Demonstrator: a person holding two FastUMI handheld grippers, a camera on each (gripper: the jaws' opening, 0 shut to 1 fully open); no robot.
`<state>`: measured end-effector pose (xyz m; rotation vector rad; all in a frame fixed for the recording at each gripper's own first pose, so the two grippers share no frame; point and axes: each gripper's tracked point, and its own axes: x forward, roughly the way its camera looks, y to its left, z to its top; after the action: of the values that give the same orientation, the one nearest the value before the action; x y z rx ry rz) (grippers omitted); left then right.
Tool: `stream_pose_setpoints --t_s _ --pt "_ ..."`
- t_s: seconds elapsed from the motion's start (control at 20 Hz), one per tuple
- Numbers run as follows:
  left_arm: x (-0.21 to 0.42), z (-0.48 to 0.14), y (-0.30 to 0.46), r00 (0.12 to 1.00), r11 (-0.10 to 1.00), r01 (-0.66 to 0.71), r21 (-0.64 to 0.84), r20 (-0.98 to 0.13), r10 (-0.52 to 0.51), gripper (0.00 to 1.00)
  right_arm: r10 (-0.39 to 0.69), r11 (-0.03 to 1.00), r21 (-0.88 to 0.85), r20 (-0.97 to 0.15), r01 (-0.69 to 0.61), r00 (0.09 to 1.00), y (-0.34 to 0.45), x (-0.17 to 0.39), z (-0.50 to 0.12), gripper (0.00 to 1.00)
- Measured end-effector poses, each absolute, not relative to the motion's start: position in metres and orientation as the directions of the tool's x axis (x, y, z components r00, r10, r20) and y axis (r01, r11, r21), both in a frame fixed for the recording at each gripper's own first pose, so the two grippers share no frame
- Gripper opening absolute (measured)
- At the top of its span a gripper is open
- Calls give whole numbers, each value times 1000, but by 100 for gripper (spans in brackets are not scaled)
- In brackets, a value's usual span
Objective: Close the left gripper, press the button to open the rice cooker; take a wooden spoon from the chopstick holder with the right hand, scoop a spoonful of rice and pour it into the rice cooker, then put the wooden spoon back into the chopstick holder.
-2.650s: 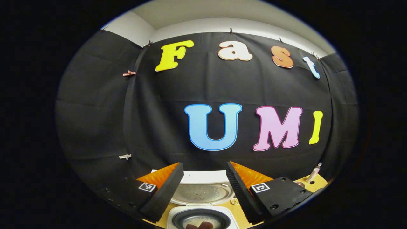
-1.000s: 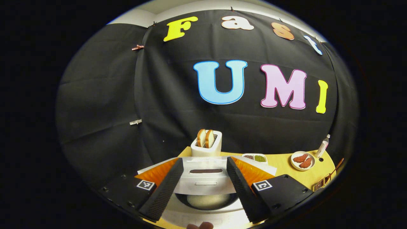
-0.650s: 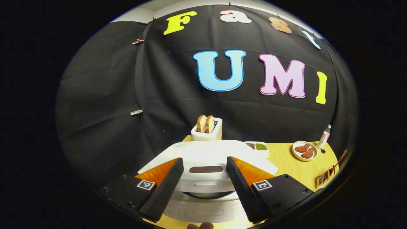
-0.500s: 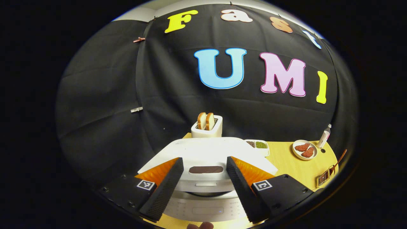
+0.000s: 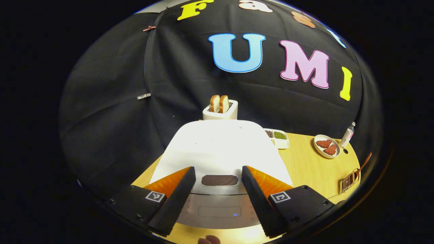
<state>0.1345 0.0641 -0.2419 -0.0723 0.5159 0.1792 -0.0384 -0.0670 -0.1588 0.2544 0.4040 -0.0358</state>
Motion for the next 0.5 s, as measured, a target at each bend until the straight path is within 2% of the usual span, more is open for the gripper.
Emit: stream_pose_setpoints --t_s 0.5 --pt "138 -241 65 858 981 -192 -15 -489 161 99 27 966 247 -374 72 927 -59 -36 -158 98"
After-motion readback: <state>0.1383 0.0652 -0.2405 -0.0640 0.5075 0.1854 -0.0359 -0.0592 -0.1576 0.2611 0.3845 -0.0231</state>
